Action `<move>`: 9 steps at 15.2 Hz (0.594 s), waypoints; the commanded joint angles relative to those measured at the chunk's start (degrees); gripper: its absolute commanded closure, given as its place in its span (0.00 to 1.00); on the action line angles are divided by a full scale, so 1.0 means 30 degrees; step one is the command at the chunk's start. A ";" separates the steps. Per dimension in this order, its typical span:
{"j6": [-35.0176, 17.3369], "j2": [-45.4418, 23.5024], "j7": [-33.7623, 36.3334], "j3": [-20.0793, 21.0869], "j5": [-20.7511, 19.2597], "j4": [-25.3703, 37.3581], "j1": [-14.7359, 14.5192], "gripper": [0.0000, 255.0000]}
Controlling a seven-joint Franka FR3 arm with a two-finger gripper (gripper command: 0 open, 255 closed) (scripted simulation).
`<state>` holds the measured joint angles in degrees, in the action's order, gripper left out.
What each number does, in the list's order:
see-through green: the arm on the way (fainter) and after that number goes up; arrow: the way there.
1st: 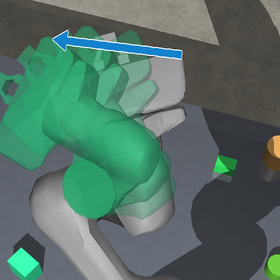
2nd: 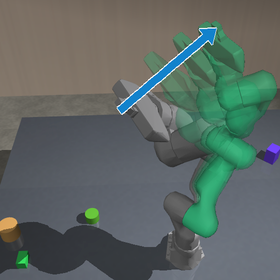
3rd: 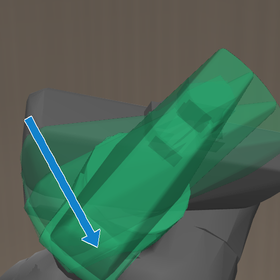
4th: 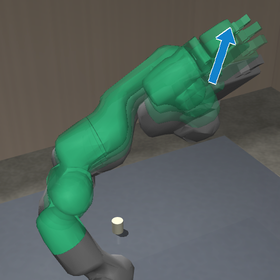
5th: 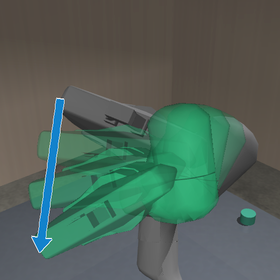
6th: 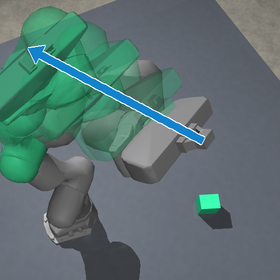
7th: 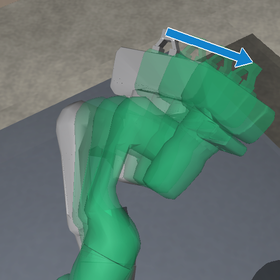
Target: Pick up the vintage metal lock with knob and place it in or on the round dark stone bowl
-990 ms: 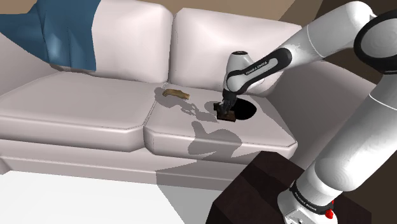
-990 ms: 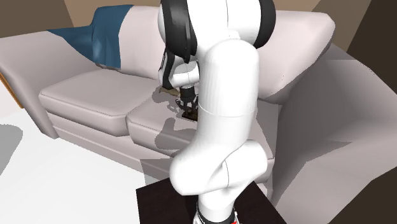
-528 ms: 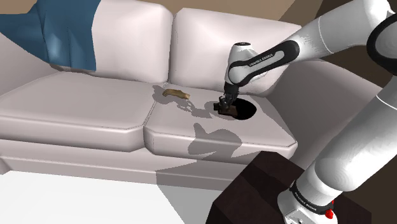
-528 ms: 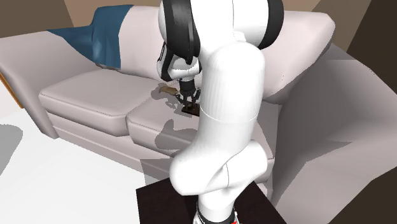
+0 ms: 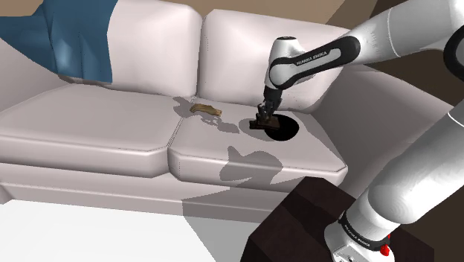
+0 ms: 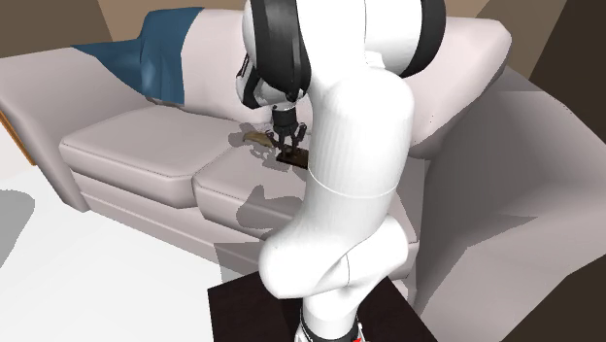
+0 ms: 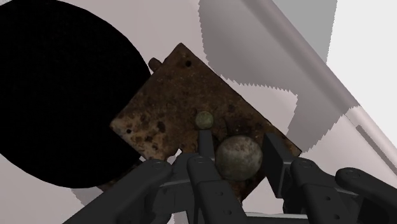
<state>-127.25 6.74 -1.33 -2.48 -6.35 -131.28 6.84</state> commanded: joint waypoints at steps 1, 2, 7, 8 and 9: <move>0.0534 0.0244 -0.0066 -0.0003 0.0032 0.0288 -0.0001 1.00; 0.0795 0.0356 -0.0090 0.0001 0.0046 0.0439 -0.0005 1.00; 0.1276 -0.0247 -0.2028 -0.1054 0.0100 0.1684 0.0799 1.00; 0.1351 -0.0465 -0.2507 -0.1307 0.0135 0.2015 0.0996 1.00; 0.1432 -0.0701 -0.2985 -0.1556 0.0180 0.2368 0.1193 1.00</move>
<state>-122.99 5.19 -8.73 -6.34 -5.90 -124.87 9.79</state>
